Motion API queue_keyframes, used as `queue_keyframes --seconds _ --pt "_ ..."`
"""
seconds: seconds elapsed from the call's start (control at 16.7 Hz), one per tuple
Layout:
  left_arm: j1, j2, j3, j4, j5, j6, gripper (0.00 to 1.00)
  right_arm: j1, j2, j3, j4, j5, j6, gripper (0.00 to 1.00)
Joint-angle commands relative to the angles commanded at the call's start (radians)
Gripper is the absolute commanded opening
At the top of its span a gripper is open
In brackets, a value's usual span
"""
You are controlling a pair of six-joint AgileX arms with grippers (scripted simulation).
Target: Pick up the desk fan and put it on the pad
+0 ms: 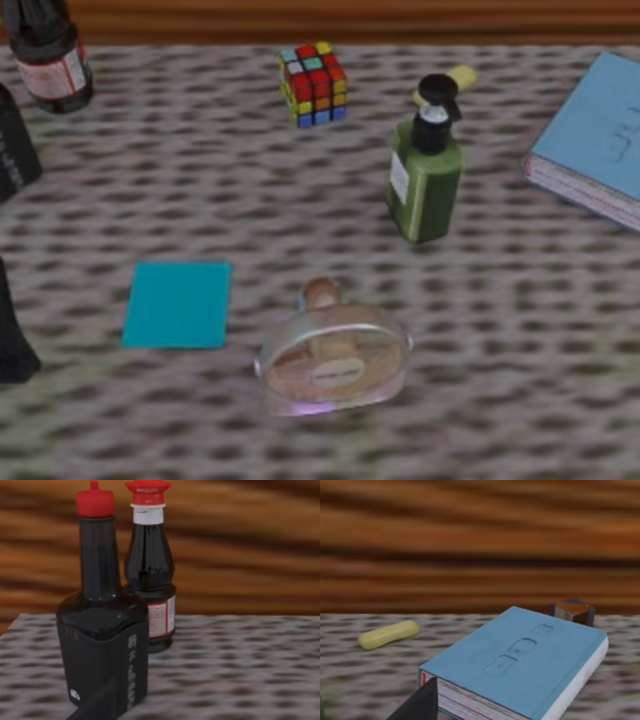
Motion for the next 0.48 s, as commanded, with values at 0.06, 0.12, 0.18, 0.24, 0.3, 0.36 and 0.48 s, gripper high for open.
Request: queue_keyframes --seconds 0.06,0.12,0.18,0.24,0.3,0.36,0.48 --pt "0.0 0.0 0.0 0.0 0.0 0.0 1.0 0.0 0.0 0.0 0.0 0.0 0.0 1.0" --pt "0.0 0.0 0.0 0.0 0.0 0.0 1.0 0.0 0.0 0.0 0.0 0.0 0.0 1.0" --pt "-0.006 0.01 0.009 -0.01 0.0 0.004 1.0 0.0 0.0 0.0 0.0 0.0 0.0 1.0" --pt "-0.018 0.031 0.029 -0.03 0.001 0.013 1.0 0.0 0.0 0.0 0.0 0.0 0.0 1.0" --pt "-0.036 0.062 0.059 -0.061 0.001 0.026 1.0 0.0 0.0 0.0 0.0 0.0 0.0 1.0" --pt "-0.059 0.104 0.099 -0.101 0.0 0.042 1.0 0.0 0.0 0.0 0.0 0.0 0.0 1.0" --pt "-0.116 0.22 0.207 -0.205 -0.001 0.082 1.0 0.0 0.0 0.0 0.0 0.0 0.0 1.0"
